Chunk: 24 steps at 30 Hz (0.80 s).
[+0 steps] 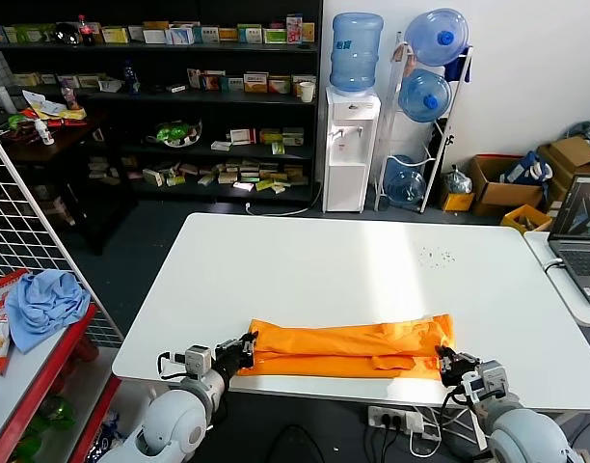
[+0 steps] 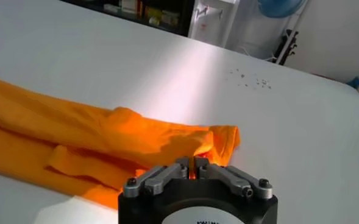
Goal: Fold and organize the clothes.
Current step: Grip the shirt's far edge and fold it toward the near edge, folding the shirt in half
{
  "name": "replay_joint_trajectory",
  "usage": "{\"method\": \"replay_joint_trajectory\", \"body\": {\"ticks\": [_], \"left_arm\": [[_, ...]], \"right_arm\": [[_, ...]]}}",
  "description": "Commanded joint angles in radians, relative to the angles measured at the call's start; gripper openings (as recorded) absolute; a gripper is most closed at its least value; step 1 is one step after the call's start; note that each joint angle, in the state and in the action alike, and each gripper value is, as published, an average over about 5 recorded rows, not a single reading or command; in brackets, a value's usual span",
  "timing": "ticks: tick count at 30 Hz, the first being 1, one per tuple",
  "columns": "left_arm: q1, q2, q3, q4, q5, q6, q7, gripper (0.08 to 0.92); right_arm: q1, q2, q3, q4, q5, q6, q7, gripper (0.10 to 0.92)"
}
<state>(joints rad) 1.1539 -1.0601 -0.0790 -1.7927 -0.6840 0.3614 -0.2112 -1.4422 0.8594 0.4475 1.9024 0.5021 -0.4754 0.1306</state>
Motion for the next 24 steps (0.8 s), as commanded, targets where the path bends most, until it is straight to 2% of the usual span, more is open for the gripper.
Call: {"method": "replay_joint_trajectory", "body": {"ticks": [1,7,16,20,24], "left_arm": [[0.064,-0.001,-0.031,-0.040,0.033,-0.028,-0.005,0.262],[0.068,-0.008,-0.041,-0.035,-0.005,-0.020,-0.011,0.435],[0.030,-0.038,-0.041,0.048,-0.073,0.009,-0.031,0.695],[0.024,-0.041,-0.039,0.066,-0.082,0.025,-0.036,0.792],[0.020,-0.043,-0.035,0.076,-0.085,0.026,-0.034,0.793]], "right_arm": [[-0.047,-0.005,0.019,0.035,-0.006,-0.005,0.007,0.338],[-0.031,0.000,0.001,0.038,-0.004,-0.005,0.012,0.511],[-0.034,0.003,-0.003,0.057,0.016,-0.012,0.018,0.765],[-0.039,0.003,-0.002,0.070,0.022,-0.017,0.020,0.817],[-0.042,0.005,-0.002,0.073,0.023,-0.019,0.021,0.822]]}}
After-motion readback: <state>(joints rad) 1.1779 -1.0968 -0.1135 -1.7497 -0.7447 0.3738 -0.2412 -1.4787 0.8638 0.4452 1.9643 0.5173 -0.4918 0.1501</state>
